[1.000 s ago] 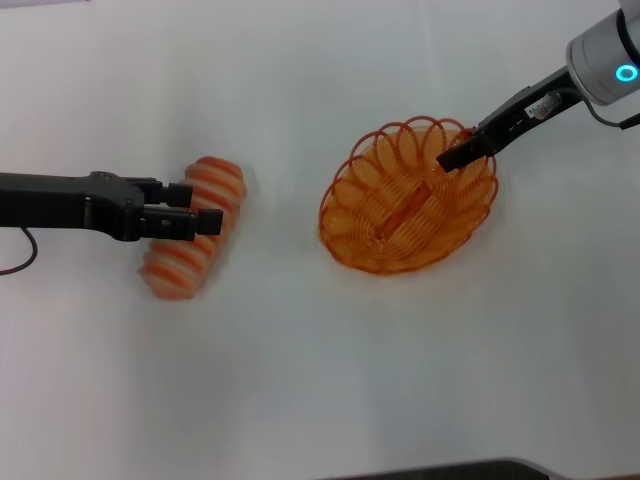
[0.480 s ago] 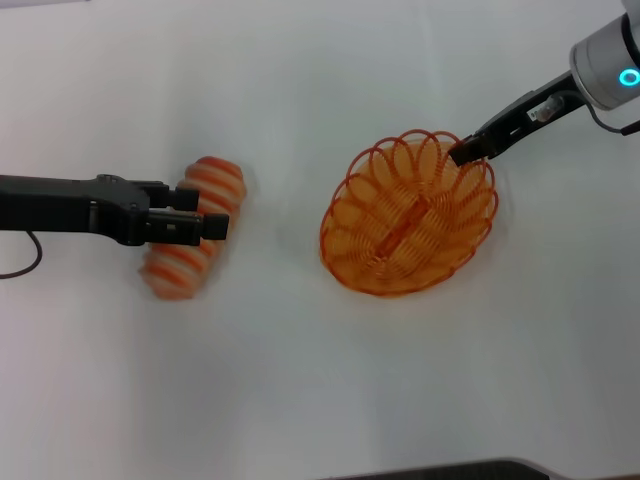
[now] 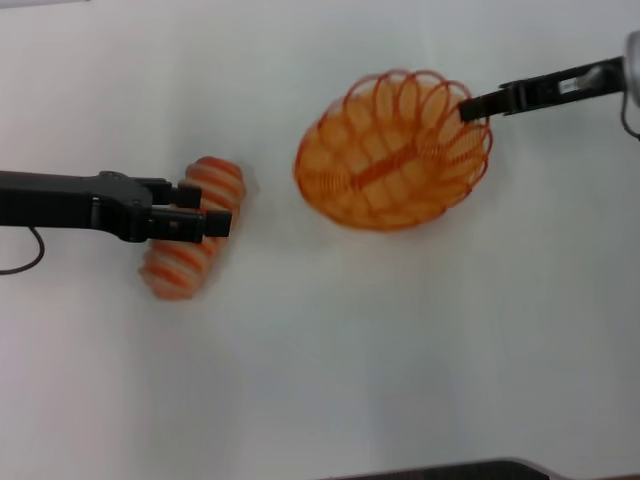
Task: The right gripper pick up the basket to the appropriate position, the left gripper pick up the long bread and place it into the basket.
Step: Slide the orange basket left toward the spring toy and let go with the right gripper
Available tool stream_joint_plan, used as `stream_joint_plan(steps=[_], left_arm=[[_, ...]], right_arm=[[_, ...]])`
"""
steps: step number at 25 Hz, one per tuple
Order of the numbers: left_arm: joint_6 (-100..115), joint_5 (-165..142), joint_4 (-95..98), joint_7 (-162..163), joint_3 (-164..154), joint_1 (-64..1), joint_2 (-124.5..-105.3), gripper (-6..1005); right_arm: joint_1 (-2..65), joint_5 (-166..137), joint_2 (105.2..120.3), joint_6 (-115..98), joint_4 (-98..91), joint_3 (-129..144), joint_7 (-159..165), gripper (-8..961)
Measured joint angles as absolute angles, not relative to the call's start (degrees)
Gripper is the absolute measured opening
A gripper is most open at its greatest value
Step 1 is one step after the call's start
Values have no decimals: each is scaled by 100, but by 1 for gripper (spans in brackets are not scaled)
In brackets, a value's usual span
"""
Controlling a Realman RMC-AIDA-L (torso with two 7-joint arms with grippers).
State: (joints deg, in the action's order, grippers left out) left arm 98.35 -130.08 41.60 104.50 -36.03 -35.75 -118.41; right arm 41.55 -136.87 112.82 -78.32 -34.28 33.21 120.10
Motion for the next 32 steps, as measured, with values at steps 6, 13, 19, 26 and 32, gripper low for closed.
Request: stream_joint_plan(steps=[6, 13, 19, 26, 32], left_arm=[[9792, -13000, 4168, 10463, -3558, -3691, -11849, 842], [9736, -12993, 4172, 10467, -3549, -3901, -11848, 843], [9640, -12990, 4158, 10468, -3551, -3946, -11847, 842], [9628, -12990, 4153, 10468, -3551, -3938, -11847, 843], [9628, -12990, 4149, 10468, -3551, -3890, -11847, 841]], right_arm=[[3493, -12761, 11446, -7704, -3375, 3221, 12109, 82], [3121, -12468, 11741, -7632, -3320, 3077, 12072, 78], [2950, -12358, 11813, -7416, -3020, 2876, 12008, 94], [2926, -12350, 11822, -7349, -2890, 2760, 11938, 113], [2841, -12220, 11870, -7504, -2895, 2616, 11654, 335]])
